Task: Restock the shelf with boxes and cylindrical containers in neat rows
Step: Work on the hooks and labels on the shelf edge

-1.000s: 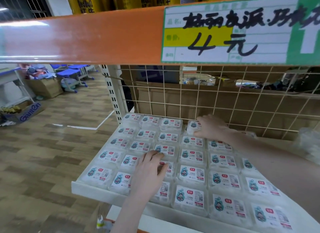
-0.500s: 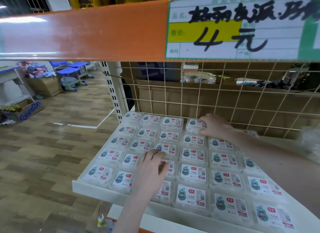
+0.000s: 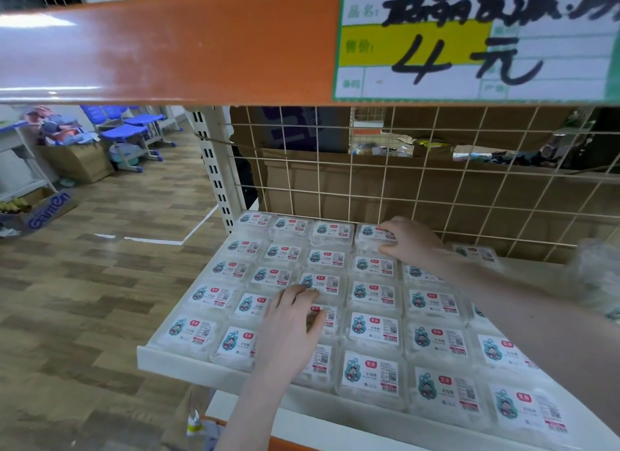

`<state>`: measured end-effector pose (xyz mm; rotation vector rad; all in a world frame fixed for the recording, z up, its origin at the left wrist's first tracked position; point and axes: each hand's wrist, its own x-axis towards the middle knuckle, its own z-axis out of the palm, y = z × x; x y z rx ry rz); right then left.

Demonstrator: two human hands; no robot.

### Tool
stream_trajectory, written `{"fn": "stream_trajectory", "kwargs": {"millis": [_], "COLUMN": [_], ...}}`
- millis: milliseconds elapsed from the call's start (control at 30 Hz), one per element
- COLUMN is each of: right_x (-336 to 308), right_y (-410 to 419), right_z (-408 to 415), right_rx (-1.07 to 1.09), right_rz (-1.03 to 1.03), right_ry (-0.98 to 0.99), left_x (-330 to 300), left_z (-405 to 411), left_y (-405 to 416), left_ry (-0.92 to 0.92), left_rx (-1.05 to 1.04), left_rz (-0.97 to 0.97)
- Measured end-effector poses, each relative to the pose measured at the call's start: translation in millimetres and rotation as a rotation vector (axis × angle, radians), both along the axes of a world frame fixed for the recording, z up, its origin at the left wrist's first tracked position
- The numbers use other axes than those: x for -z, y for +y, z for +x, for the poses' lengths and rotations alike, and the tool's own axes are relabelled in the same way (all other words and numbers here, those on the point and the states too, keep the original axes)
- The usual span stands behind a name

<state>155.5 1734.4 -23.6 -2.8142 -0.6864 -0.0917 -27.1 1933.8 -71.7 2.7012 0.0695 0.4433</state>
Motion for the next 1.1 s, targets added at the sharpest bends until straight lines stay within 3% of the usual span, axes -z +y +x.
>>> {"fn": "stream_trajectory", "kwargs": {"millis": [633,833,1100], "right_x": [4,5,2], "right_y": [-2,-26,-85], "right_z": [-17,-46,-123], "right_rx": [0.010,0.138,0.460], "right_rz": [-0.021,0.058,0.123], "right_ry": [-0.041,-0.067,0.013], "left_x": [-5,-16,-34], "left_z": [-1,2,-3], "left_y": [2,4,-19], "left_ry": [0.035,0.097,0.079], "left_rx": [0.028,0.059,0.068], "left_rz": [-0.028,-0.045,-0.029]}}
